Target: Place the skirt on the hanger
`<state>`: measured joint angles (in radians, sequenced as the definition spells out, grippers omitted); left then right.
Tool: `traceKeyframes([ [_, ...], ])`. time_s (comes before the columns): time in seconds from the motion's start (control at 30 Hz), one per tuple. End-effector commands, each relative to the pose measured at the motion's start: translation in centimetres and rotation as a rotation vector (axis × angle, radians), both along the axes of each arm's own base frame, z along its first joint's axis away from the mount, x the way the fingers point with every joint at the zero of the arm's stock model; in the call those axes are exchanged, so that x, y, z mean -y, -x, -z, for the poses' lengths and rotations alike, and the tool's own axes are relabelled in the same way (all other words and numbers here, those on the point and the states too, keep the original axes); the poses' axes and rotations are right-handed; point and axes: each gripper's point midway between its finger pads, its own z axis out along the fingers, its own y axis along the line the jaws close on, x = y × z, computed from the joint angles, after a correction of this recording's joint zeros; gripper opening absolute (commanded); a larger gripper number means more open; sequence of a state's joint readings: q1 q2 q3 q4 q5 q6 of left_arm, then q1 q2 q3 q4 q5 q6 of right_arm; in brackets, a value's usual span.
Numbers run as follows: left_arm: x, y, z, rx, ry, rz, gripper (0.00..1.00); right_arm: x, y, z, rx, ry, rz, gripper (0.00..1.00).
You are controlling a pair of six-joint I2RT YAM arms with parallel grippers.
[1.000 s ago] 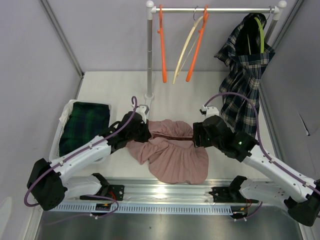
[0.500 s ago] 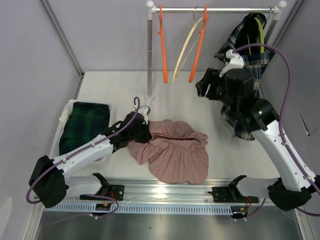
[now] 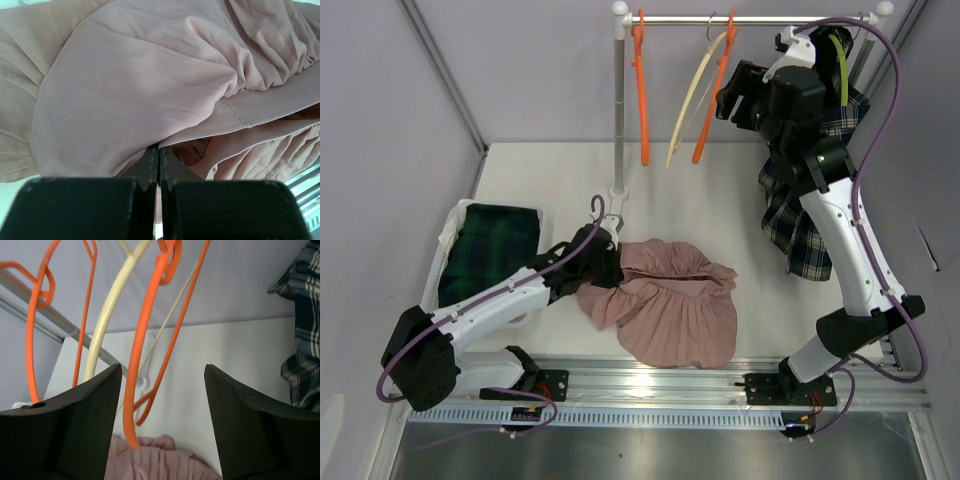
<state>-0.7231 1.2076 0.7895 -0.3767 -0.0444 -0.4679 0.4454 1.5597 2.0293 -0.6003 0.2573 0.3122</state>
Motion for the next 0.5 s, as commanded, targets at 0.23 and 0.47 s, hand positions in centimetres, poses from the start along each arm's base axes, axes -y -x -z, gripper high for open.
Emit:
traceKeyframes([
  [0.23,1.1,-0.6,-1.1,0.035,0.009,0.044,0.0,-1.3,-3.6,-3.3,0.084,0.026,-0.005,0.73],
  [0.47,1.1,-0.7,-1.3,0.039,0.005,0.052,0.0,-0.3,-5.2,-1.9,0.068,0.071,0.07,0.64],
])
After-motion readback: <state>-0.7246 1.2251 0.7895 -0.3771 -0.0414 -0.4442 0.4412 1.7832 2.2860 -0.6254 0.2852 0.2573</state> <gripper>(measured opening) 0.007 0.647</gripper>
